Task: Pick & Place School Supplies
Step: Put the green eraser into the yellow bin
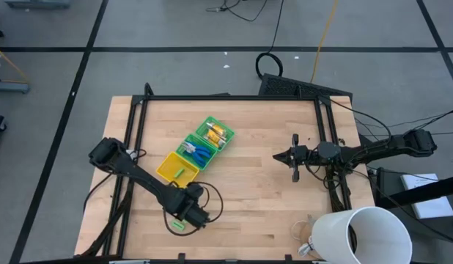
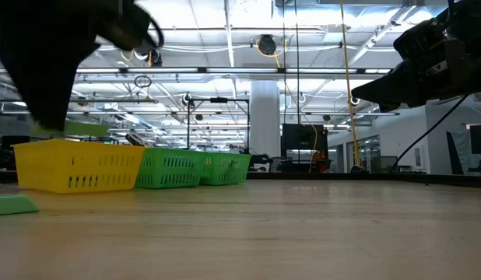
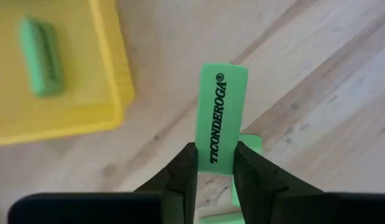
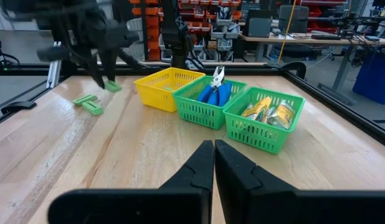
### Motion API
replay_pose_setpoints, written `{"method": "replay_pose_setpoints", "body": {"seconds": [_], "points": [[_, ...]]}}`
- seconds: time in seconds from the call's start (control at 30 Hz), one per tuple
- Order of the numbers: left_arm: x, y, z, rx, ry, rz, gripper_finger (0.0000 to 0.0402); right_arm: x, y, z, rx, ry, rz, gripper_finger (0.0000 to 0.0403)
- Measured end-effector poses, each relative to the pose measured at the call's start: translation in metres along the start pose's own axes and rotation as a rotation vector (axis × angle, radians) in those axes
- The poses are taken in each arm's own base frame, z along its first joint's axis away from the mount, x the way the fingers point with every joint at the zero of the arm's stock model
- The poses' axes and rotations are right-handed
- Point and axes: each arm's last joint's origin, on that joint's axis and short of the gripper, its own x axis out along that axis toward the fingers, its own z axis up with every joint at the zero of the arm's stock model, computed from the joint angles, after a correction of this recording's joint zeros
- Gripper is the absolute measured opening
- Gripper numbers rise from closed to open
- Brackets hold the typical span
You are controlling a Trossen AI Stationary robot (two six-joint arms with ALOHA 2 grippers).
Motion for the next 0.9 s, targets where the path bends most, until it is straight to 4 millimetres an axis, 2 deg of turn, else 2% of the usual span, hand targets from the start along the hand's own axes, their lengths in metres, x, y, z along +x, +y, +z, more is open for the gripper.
{"method": "replay_pose_setpoints", "body": {"seconds": [0.2,0.3,0.47,0.63,0.9], "points": [[-0.037,0.006,0.007,0.054,-0.114,-0.032,0.0081,0.0,0.0,0.0,0.0,0.0,0.0,0.0009],[-0.054,0.019,0.008,0.05,-0.195,-0.071,0.0081,0.0,0.0,0.0,0.001,-0.002,-0.001,0.0009],[-0.075,0.053,0.004,0.017,-0.312,-0.133,0.0078,0.0,0.0,0.0,0.0,0.0,0.0,0.0009],[-0.063,0.09,0.002,-0.071,-0.314,-0.158,0.0079,0.0,0.0,0.0,0.0,-0.001,0.0,0.0009],[-0.018,0.133,-0.001,-0.198,-0.254,-0.141,0.008,0.0,0.0,0.0,0.0,-0.001,0.0,0.0009]]}}
